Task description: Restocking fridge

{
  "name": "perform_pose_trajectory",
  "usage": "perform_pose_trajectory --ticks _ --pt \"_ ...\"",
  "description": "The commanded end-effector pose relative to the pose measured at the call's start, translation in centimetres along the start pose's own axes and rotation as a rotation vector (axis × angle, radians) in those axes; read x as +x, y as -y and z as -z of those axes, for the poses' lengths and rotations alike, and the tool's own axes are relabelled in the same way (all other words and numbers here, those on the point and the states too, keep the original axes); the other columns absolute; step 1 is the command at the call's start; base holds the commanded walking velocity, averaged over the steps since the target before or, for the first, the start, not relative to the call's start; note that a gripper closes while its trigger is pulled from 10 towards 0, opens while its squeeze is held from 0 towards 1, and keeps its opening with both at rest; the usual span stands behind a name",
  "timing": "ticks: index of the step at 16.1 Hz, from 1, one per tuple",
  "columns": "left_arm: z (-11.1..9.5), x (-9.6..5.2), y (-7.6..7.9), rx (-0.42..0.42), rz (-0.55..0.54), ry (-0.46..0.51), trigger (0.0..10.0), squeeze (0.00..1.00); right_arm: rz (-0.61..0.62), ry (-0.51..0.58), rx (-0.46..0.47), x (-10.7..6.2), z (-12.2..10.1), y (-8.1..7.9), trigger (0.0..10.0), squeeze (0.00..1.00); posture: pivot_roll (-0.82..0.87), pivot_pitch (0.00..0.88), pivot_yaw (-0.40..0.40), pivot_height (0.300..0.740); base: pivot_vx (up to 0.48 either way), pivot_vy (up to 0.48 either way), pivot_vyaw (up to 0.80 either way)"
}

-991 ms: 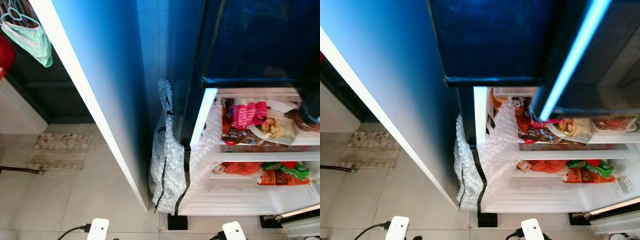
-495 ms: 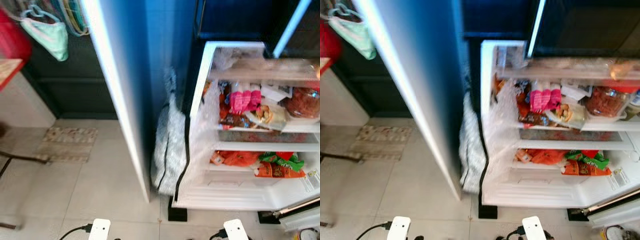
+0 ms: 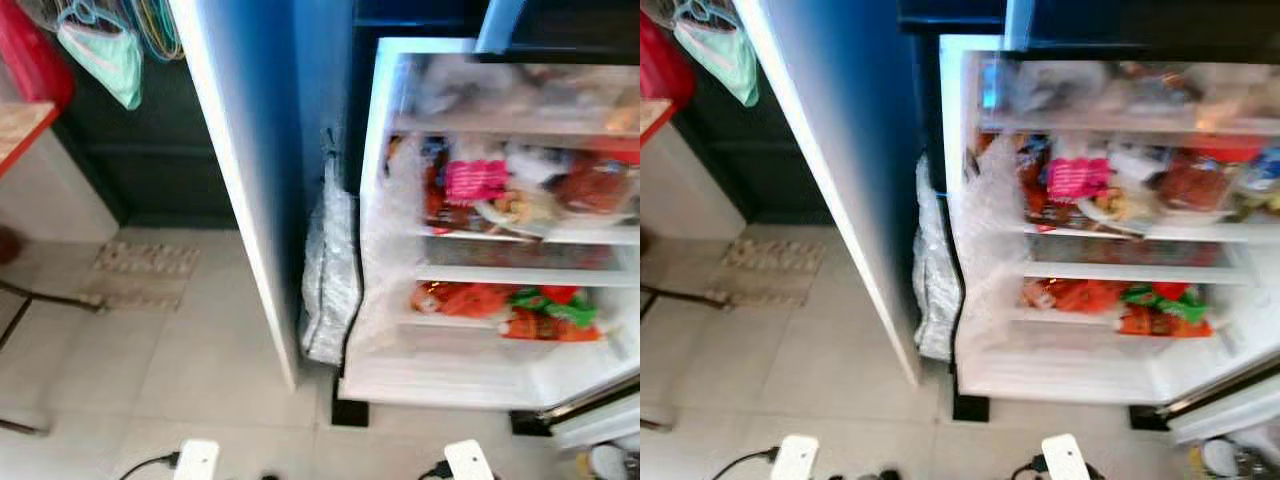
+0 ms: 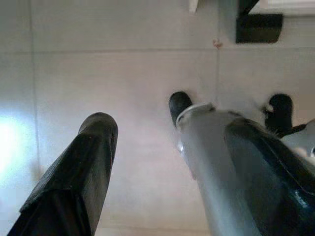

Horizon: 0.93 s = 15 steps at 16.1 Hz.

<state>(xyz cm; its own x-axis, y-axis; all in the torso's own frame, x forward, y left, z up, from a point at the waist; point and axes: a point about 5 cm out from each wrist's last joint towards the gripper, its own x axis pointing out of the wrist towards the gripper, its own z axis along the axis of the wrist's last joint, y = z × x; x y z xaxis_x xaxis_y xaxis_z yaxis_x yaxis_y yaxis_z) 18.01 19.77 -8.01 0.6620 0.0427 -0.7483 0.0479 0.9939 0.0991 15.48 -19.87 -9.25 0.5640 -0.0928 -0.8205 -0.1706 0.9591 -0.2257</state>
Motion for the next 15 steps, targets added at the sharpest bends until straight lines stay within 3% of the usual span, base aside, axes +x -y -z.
perform_pose_trajectory --ticks 1,15 --pt "1.33 -0.41 -0.56 0.006 -0.012 -0.045 10.0 0.0 -0.021 -0.069 0.001 -0.43 1.94 -0.74 10.0 0.0 -0.03 0.149 0.014 0.74 -0.274 0.0 0.0" --pt "0.97 -0.27 -0.22 0.002 -0.006 -0.035 10.0 0.0 -0.024 -0.069 0.0 -0.44 1.96 -0.76 10.0 0.0 -0.03 0.149 0.013 0.74 -0.292 0.0 0.0"
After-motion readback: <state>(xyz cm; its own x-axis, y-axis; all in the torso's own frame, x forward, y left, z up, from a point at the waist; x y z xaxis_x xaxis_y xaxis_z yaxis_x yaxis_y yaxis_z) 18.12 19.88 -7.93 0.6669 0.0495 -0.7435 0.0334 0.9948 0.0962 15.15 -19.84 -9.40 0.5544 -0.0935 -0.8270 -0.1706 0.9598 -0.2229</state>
